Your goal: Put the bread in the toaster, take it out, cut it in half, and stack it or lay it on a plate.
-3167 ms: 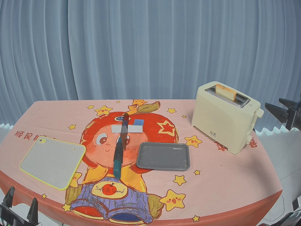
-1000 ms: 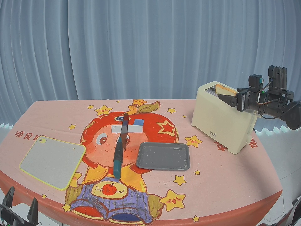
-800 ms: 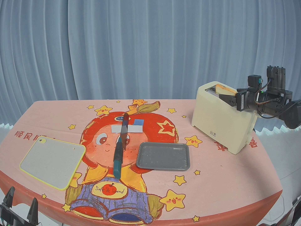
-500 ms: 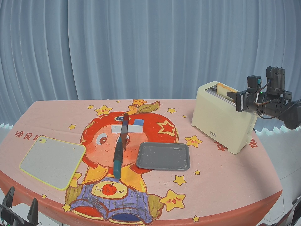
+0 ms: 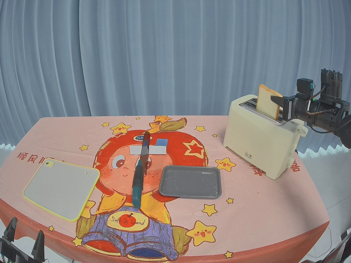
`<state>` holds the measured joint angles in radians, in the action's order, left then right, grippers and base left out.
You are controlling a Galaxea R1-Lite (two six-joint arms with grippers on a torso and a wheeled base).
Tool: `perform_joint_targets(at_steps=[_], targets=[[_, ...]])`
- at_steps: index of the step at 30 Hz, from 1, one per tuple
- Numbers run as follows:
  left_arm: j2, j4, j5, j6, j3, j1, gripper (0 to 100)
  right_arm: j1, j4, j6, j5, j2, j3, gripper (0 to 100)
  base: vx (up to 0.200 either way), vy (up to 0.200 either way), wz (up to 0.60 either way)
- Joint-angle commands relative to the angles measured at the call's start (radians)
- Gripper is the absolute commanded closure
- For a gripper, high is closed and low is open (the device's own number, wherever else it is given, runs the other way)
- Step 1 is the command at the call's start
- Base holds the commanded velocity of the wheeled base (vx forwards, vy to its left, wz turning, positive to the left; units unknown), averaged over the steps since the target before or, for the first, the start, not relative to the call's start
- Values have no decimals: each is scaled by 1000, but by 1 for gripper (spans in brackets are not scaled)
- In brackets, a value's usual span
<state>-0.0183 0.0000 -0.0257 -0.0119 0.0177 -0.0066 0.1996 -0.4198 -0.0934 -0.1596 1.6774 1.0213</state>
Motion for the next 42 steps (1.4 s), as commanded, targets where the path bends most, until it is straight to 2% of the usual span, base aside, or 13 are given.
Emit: perform_joint_targets(at_steps=[1,10,19,23,30,32,38,42], targets=[[0,0,0,0,-18,0,0,-2,-1,0,2,-65,-10,100,0,0,0],[0,0,0,0,-18,0,0,9,3,31,-1,-182,-24,100,0,0,0],[0,-2,0,0,-18,0,0,44,4,40,-6,-374,-116,100,0,0,0],[0,-2,0,0,-18,0,0,66,12,110,-1,-436,-130,100,0,0,0],[0,-2,0,0,-18,0,0,58,-2,181,-3,-470,-184,100,0,0,0],[0,-2,0,0,-18,0,0,58,-2,227,-8,-512,-222,100,0,0,0],[0,-2,0,0,-18,0,0,72,-2,317,-15,-607,-282,100,0,0,0],[0,-2,0,1,-18,0,0,93,-1,351,-18,-651,-319,100,0,0,0]])
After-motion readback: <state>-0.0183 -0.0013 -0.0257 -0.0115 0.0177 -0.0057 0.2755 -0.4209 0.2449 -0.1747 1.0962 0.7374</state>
